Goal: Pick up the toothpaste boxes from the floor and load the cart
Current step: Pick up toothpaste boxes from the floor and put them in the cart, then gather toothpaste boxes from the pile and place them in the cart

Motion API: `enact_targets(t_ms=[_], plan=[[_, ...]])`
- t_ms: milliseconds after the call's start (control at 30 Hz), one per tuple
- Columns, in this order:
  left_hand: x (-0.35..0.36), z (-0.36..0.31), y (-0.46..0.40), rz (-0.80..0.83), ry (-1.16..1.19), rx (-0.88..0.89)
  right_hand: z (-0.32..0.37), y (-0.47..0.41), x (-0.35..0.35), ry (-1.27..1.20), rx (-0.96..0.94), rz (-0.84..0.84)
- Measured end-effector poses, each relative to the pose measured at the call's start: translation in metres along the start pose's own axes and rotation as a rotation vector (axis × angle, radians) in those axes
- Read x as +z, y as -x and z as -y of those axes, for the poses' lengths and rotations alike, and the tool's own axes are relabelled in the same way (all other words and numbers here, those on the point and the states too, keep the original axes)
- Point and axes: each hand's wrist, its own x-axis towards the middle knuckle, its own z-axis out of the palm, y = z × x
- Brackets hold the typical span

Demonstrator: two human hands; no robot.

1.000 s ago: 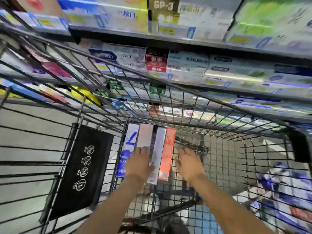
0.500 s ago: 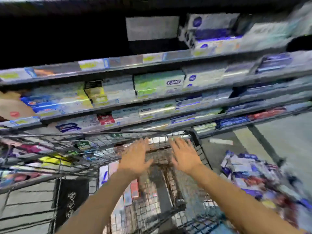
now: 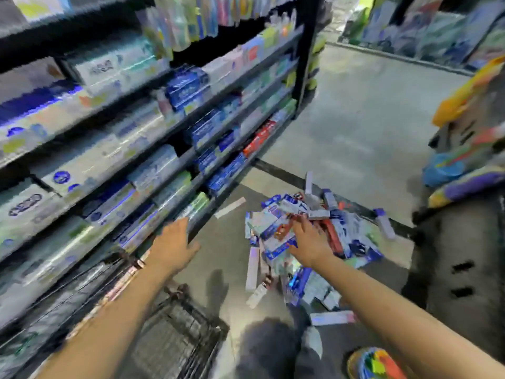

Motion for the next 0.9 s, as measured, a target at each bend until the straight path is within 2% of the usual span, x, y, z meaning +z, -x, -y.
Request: enact_targets(t_ms=[167,333,600,900], plan=[[0.062,-0.134,-0.056,0.221,0.008,0.079,-0.154,-0.006,0.008,-0.152,0.224,0.103],[0.12,-0.226,-0.078,0.405,0.072,0.106,-0.243,-0.016,0.036,-0.23,0.422,0.199],[0.237,-0.244,-0.148,0.589,-0.065,0.108,-0.267,-0.058,0.16,-0.478,0.479,0.464],[0.421,-0.23,-0.246,0.634,-0.014,0.073,-0.254,-0.125,0.348,-0.811,0.633,0.613]])
